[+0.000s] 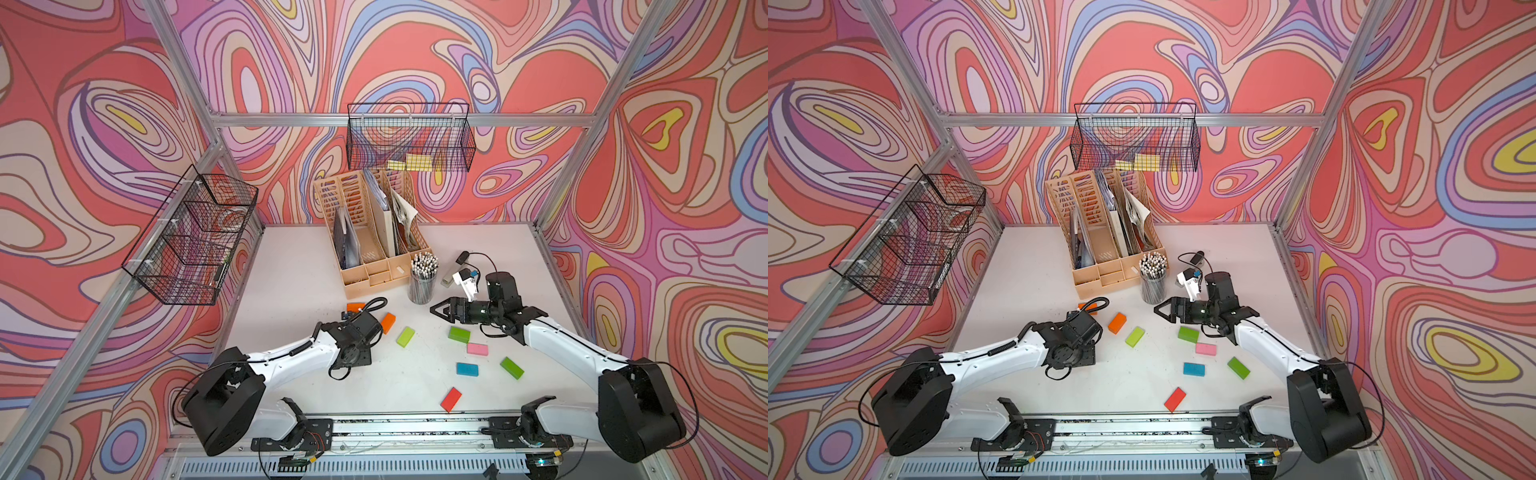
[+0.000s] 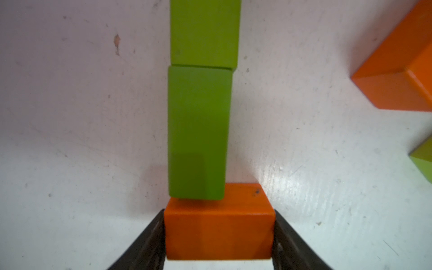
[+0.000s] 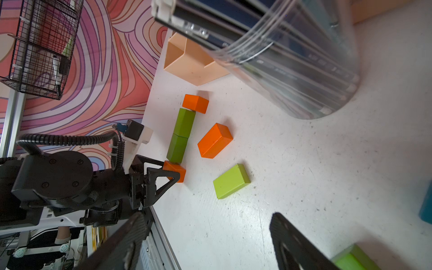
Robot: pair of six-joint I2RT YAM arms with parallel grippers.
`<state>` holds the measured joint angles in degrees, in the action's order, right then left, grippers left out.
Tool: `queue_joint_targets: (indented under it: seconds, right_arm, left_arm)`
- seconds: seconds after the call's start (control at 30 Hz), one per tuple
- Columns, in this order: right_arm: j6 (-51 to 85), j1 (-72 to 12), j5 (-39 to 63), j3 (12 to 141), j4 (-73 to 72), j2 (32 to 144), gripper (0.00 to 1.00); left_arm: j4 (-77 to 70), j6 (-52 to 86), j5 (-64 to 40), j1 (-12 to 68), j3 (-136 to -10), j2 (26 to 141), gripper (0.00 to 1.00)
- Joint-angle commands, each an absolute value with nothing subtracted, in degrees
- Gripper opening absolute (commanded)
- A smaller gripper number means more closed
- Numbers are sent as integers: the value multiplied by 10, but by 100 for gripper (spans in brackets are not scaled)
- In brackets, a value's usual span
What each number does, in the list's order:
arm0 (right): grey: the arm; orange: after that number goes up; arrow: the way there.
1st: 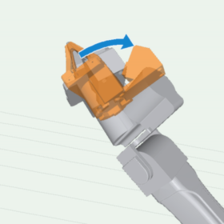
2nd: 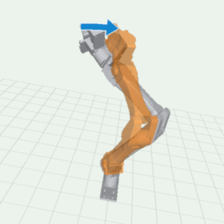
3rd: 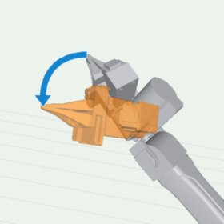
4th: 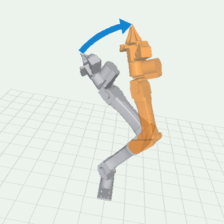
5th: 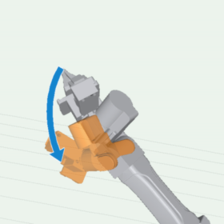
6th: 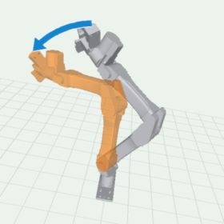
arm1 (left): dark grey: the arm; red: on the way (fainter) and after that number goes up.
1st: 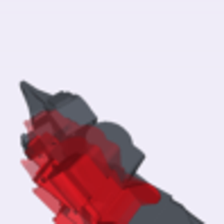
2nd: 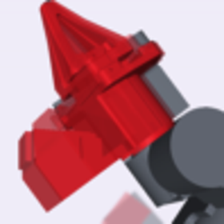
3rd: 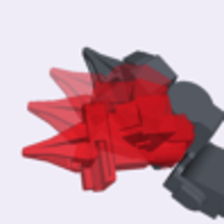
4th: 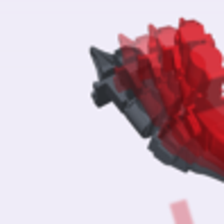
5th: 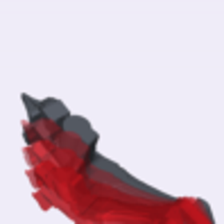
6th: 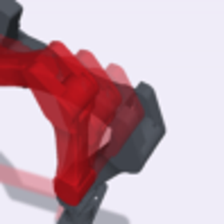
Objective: Assemble the letter c with building blocks
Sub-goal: Assemble the building block at the center of the board.
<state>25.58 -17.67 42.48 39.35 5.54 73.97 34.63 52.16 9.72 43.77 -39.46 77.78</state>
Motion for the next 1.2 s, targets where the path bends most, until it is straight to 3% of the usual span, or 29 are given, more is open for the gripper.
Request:
queue_joint_targets:
  seconds: [0.0, 0.77, 1.17]
  right_arm:
    - [250, -178, 425, 386, 54, 729, 88]
    - [251, -178, 425, 387, 54, 729, 88]
    - [250, -178, 425, 386, 53, 730, 88]
  left_arm:
    - [369, 530, 117, 433, -410, 775, 61]
    - [349, 525, 111, 434, -409, 783, 63]
    - [353, 527, 118, 434, -408, 777, 73]
